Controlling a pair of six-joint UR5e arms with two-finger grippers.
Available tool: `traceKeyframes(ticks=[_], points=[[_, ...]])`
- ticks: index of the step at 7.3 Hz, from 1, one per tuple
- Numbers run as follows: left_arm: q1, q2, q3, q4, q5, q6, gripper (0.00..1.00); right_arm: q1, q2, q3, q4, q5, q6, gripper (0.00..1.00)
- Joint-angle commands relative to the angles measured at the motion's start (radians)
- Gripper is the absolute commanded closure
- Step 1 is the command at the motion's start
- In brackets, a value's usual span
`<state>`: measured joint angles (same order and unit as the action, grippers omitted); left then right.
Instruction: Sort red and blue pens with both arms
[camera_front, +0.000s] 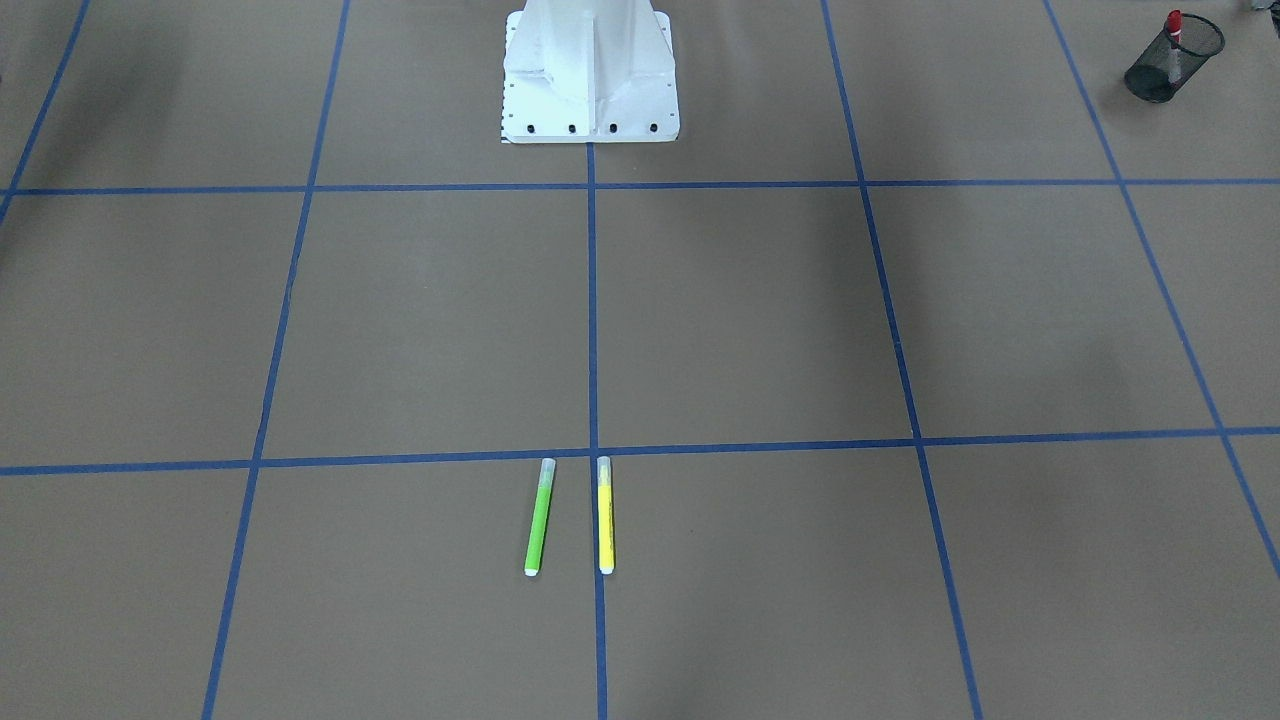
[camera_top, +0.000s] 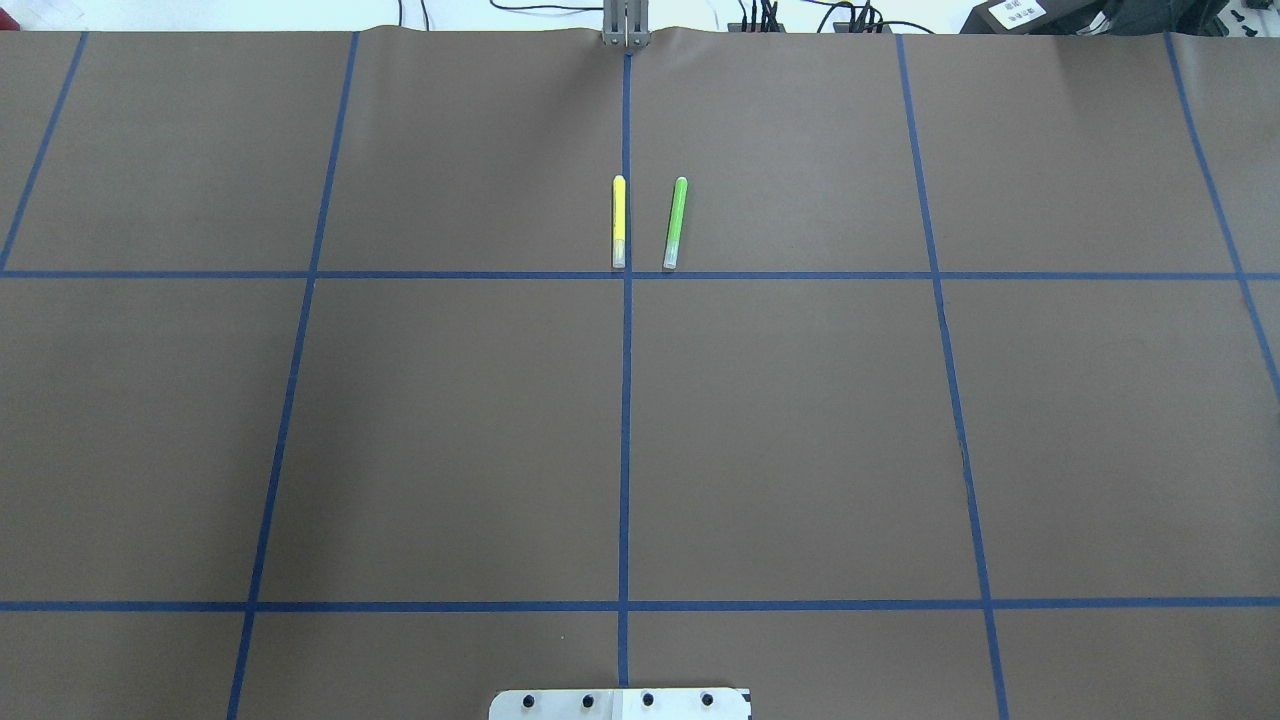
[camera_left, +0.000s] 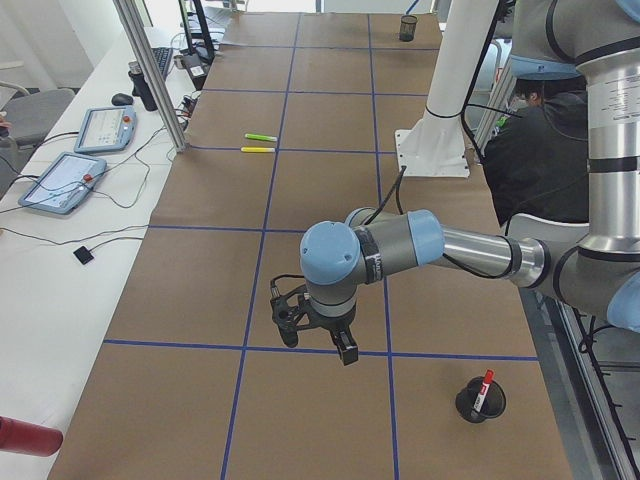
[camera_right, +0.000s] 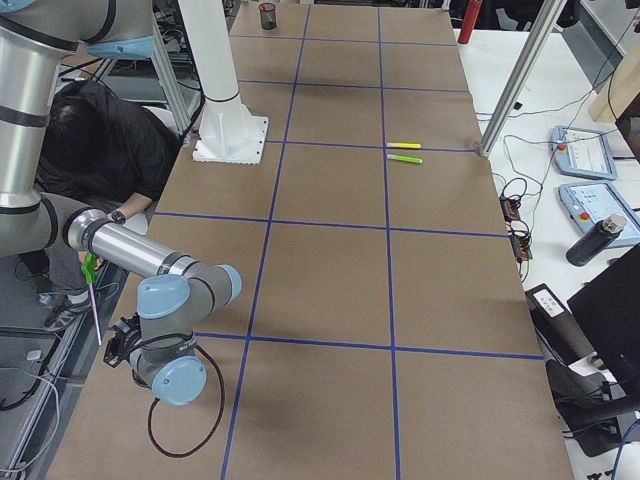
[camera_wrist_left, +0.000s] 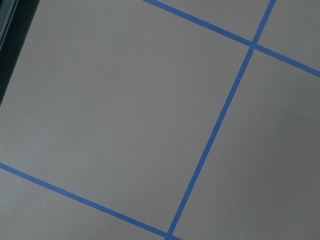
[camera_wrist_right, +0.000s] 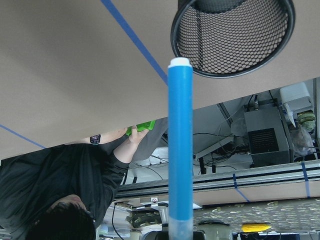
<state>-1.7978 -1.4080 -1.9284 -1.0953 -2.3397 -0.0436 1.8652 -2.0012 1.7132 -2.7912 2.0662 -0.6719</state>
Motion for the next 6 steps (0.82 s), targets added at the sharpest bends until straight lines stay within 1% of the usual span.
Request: traceKeyframes(ticks=[1,2,4,5,6], points=[[0.000,0.001,-0.004,0.000,-0.001,0.001,0.00,0.012,-0.002,-0.035,0.004,-0.003,0.000,1.00],[0.000,0.001,-0.004,0.000,0.000,0.002,0.00,0.018,0.004,-0.067,0.004,-0.002,0.005,1.00],[0.000,0.001,-0.004,-0.011,-0.001,0.002,0.00,0.041,0.002,-0.078,0.022,-0.003,0.015,1.00],[0.000,0.006,-0.006,-0.011,-0.001,0.004,0.00,0.045,0.004,-0.095,0.059,-0.003,0.040,1.00],[0.000,0.009,-0.006,-0.012,-0.001,0.004,0.00,0.046,0.010,-0.137,0.115,-0.002,0.043,1.00]])
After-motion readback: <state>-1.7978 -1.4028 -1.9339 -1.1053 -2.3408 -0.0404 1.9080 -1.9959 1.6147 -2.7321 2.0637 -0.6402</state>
